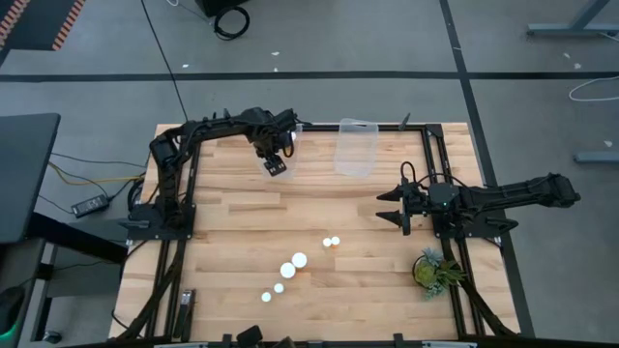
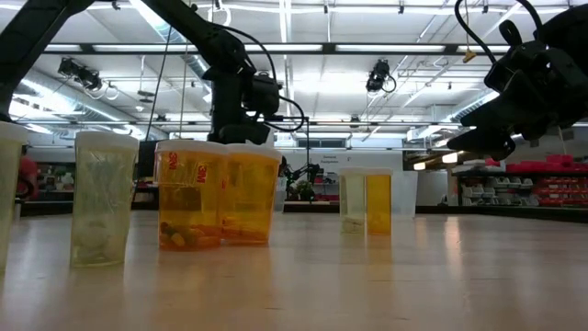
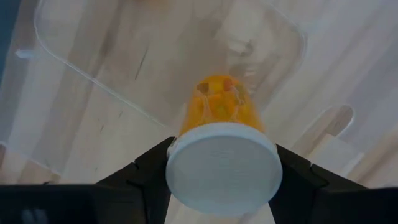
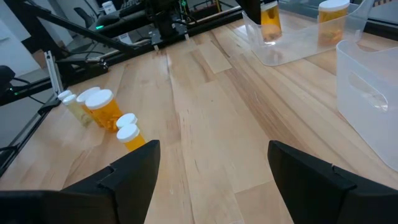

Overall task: Pick and place medicine bottles into bin by pill shape (circle, oval)
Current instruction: Put the big orange pill bottle into the left transparent bin, then put the small yellow pill bottle into the right transparent bin

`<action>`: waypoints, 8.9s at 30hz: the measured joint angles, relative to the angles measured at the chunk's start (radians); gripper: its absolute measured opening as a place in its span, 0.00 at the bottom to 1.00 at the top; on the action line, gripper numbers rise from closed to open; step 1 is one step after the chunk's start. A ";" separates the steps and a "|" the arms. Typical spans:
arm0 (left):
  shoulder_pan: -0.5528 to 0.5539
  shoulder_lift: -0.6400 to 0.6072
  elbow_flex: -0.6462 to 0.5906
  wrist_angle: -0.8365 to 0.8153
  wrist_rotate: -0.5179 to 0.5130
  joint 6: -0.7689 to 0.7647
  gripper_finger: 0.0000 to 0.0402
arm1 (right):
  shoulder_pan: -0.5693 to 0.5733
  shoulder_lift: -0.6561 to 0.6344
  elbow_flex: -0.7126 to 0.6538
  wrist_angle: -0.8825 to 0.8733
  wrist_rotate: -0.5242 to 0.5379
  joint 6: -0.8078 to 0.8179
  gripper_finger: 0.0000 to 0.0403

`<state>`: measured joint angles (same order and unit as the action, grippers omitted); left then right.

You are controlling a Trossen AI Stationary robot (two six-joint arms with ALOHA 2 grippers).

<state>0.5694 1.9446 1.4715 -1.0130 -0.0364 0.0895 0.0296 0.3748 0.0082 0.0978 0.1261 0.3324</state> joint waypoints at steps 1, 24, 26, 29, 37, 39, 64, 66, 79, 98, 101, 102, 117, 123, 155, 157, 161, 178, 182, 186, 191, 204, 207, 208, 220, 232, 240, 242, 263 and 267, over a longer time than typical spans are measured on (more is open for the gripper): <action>0.000 0.000 0.000 -0.009 0.000 0.000 0.53 | 0.000 0.000 0.000 0.000 0.000 0.000 0.76; 0.002 0.000 0.000 -0.039 0.000 0.006 0.56 | 0.000 0.000 0.000 0.000 0.000 0.000 0.76; 0.002 0.000 0.000 -0.039 0.000 0.008 0.56 | 0.000 0.000 0.000 0.000 0.000 0.000 0.76; 0.002 0.000 0.000 -0.039 0.000 0.009 0.56 | 0.000 0.000 0.000 0.000 0.000 0.000 0.76; 0.002 0.000 0.000 -0.038 0.000 0.009 0.60 | 0.000 0.000 0.000 0.000 0.000 0.000 0.76; 0.002 0.000 0.000 -0.038 0.000 0.009 0.60 | 0.000 0.000 0.000 0.000 0.000 0.000 0.76; 0.002 -0.001 0.000 -0.038 0.000 0.009 0.62 | 0.000 0.000 0.000 0.000 0.000 0.000 0.76; 0.002 -0.001 0.000 -0.038 0.000 0.009 0.62 | 0.000 0.000 0.000 0.000 0.000 0.000 0.76; 0.002 -0.001 0.000 -0.039 -0.004 0.027 0.62 | 0.000 0.000 0.000 0.000 0.000 0.000 0.76; 0.002 -0.001 0.000 -0.074 -0.005 0.039 0.69 | 0.000 0.000 0.000 0.000 0.000 0.000 0.76; 0.002 -0.001 0.000 -0.075 -0.005 0.039 0.70 | 0.000 0.000 0.000 0.000 0.000 0.000 0.76; 0.002 -0.001 0.001 -0.078 -0.005 0.041 0.71 | 0.000 0.000 0.000 0.000 0.000 0.000 0.76; 0.002 -0.002 0.013 -0.116 -0.004 0.051 0.71 | 0.000 0.000 0.000 0.000 0.000 0.000 0.76; 0.002 -0.002 0.119 -0.171 -0.004 0.048 0.71 | 0.000 0.000 0.000 0.000 0.000 0.000 0.76; -0.154 -0.002 0.552 -0.269 -0.004 0.027 0.71 | 0.000 0.000 0.000 0.000 0.000 0.000 0.76; -0.176 -0.002 0.551 -0.269 -0.004 0.027 0.71 | 0.000 0.000 0.000 0.000 0.000 0.000 0.76; -0.218 -0.002 0.551 -0.268 -0.004 0.021 0.71 | 0.000 0.000 0.000 0.000 0.000 0.000 0.76; -0.417 -0.002 0.550 -0.188 -0.003 -0.017 0.71 | 0.000 0.000 0.000 0.000 0.000 0.000 0.76; -0.451 -0.002 0.550 -0.156 -0.003 -0.041 0.71 | 0.000 0.000 0.000 0.000 0.000 0.000 0.76; -0.478 -0.002 0.550 -0.139 -0.003 -0.050 0.71 | 0.000 0.000 0.000 0.000 0.000 0.000 0.76; -0.509 -0.002 0.550 -0.137 -0.004 -0.074 0.71 | 0.000 0.000 0.000 0.000 0.000 0.000 0.76; -0.563 0.085 0.550 -0.085 -0.012 -0.109 0.71 | 0.000 0.001 0.000 -0.001 0.000 0.000 0.76; -0.563 0.101 0.550 -0.082 -0.012 -0.108 0.71 | 0.000 0.002 0.000 -0.001 0.000 0.000 0.76; -0.563 0.105 0.550 -0.083 -0.012 -0.108 0.71 | 0.000 0.003 0.000 -0.001 0.000 0.000 0.76; -0.583 0.141 0.550 -0.076 -0.012 -0.089 0.71 | 0.000 0.003 0.000 -0.002 0.000 0.000 0.76; -0.635 0.174 0.550 -0.089 0.005 -0.002 0.71 | 0.000 0.003 0.000 -0.002 0.000 0.000 0.76; -0.638 0.222 0.550 -0.076 0.069 0.033 0.71 | 0.000 0.003 0.000 -0.002 0.000 0.000 0.76; -0.641 0.237 0.550 -0.072 0.083 0.042 0.71 | 0.000 0.003 0.000 -0.002 0.000 0.000 0.76; -0.712 0.305 0.549 -0.016 0.109 -0.002 0.71 | 0.000 0.003 0.000 -0.002 0.000 0.000 0.76; -0.725 0.332 0.549 -0.036 0.067 -0.031 0.71 | 0.000 0.003 0.000 -0.002 0.000 0.000 0.76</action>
<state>-0.1557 2.2765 2.0205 -1.0489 0.0310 0.0587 0.0296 0.3782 0.0082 0.0963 0.1261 0.3323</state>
